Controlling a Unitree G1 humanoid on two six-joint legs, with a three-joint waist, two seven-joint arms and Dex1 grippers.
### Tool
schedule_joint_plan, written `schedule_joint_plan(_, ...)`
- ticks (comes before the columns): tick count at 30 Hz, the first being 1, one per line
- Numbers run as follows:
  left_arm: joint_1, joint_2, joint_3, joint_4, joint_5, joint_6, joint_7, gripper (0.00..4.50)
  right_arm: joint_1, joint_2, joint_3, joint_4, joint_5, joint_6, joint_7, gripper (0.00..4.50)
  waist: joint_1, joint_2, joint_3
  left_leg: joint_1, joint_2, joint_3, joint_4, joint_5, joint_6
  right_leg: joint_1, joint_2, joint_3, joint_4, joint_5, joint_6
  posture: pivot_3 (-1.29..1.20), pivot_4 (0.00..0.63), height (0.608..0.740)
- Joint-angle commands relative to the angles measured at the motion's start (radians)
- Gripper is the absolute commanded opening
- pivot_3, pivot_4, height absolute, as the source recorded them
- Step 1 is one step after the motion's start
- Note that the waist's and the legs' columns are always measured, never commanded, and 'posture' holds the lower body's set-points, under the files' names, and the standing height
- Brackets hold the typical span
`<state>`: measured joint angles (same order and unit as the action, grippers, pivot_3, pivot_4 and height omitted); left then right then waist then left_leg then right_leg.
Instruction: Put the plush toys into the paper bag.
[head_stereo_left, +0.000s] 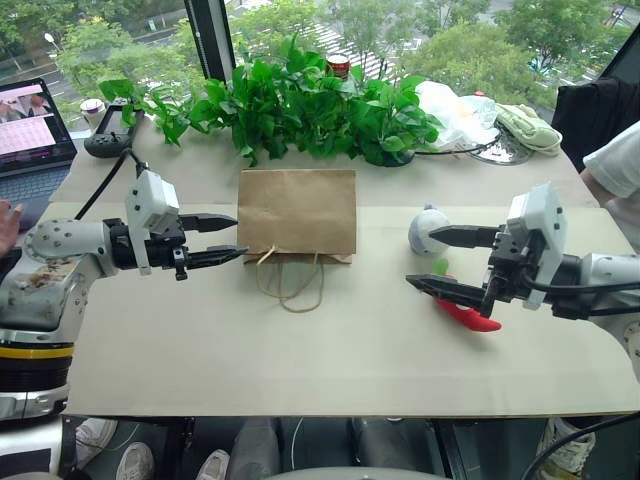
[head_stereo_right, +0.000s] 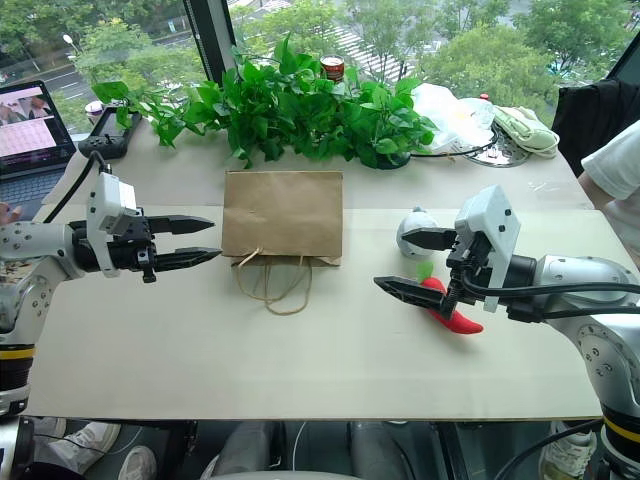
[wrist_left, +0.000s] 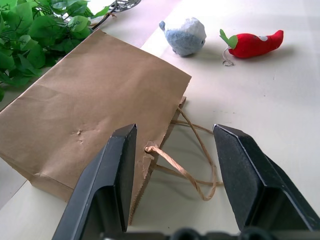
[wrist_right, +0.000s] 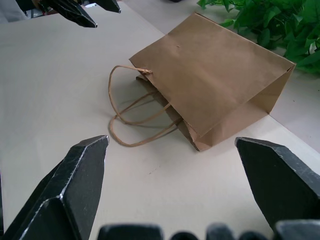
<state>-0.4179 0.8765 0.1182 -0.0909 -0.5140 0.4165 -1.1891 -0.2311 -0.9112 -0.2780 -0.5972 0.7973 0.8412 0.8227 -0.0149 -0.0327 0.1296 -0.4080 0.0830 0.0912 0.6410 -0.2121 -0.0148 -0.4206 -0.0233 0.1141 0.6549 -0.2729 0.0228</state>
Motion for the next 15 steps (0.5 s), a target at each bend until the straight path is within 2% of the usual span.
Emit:
schedule_joint_plan(1,-0.029,0.009,-0.012,0.021,0.017,-0.031,-0.029,2.60,-0.007,0.014,0.014,-0.023,-0.013,-0.025,-0.027,4.50,0.000,0.000,0.000,0.000,0.000,0.000,0.000,0.000,0.000,0.000,0.000,0.000,0.000,0.000,0.000,0.00,0.150,0.717)
schedule_joint_plan(3,-0.059,0.012,-0.052,0.074,0.063,-0.093,-0.073,2.60,-0.004,0.028,0.042,-0.031,-0.026,-0.027,-0.047,4.50,0.000,0.000,0.000,0.001,0.000,0.000,0.000,0.000,0.000,0.001,0.000,0.000,0.000,0.000,0.000,0.00,0.150,0.717)
schedule_joint_plan(8,-0.166,0.007,-0.162,0.261,0.252,-0.417,-0.158,2.60,0.004,0.047,0.060,-0.046,-0.035,-0.031,-0.074,4.50,0.002,0.000,0.000,0.000,-0.001,0.000,0.001,0.000,0.000,0.000,0.000,0.000,0.000,0.000,0.000,0.00,0.150,0.717)
schedule_joint_plan(15,-0.331,-0.059,-0.270,0.553,0.454,-0.843,-0.151,2.60,0.017,0.070,0.059,-0.076,-0.034,-0.025,-0.121,4.50,0.004,0.000,0.000,-0.002,-0.001,0.000,0.001,0.000,0.000,0.000,0.000,-0.001,-0.001,0.000,0.000,0.00,0.150,0.717)
